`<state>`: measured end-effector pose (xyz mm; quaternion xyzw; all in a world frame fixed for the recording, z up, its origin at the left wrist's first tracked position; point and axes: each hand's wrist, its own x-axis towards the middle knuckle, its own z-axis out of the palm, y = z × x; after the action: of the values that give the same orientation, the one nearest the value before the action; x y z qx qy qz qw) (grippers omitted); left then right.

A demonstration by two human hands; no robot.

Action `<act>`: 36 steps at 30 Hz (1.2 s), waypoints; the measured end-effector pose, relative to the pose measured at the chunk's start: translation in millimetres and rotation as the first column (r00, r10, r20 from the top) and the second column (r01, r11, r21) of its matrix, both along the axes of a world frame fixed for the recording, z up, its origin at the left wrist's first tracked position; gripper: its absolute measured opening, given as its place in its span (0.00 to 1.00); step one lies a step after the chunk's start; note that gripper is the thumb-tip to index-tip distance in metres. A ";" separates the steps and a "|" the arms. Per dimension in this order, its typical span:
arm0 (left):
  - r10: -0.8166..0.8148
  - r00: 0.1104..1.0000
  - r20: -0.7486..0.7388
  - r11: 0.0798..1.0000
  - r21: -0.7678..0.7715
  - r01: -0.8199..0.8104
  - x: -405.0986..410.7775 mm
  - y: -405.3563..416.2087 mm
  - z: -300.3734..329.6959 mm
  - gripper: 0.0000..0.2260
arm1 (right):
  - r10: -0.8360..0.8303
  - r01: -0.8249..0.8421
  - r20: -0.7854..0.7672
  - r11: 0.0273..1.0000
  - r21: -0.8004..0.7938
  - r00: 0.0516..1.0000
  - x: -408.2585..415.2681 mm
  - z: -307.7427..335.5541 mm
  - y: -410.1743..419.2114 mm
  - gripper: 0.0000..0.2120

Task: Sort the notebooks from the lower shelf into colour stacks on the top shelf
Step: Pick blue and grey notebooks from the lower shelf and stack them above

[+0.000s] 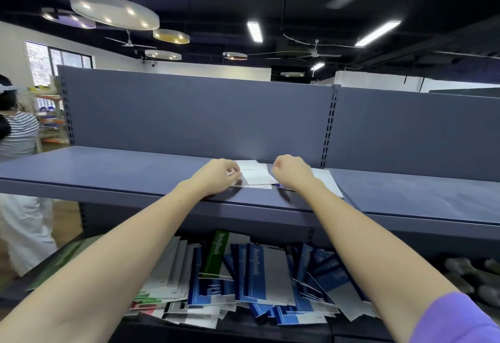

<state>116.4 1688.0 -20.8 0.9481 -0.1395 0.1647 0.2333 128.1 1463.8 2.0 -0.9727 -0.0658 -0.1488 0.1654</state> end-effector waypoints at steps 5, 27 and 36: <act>-0.055 0.986 -0.158 0.992 0.103 0.072 2.1 -13.8 -2.3 0.13 | -0.126 0.096 -0.212 0.984 -0.148 0.969 11.9 -17.0 -22.7 0.12; -0.074 0.986 -0.148 0.993 0.085 0.087 4.5 -13.3 3.4 0.11 | 0.025 -0.027 -0.081 0.999 -0.031 0.996 -4.7 -22.0 -48.7 0.24; -0.102 0.986 -0.133 0.991 0.074 0.113 16.7 -13.7 1.8 0.11 | -0.014 -0.002 -0.194 0.997 -0.082 0.981 -6.5 -11.2 -57.8 0.21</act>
<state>133.1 1674.3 -19.0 0.9566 -0.1816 0.0846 0.2117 121.6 1406.1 -9.2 -0.9887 -0.0525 -0.0510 0.1306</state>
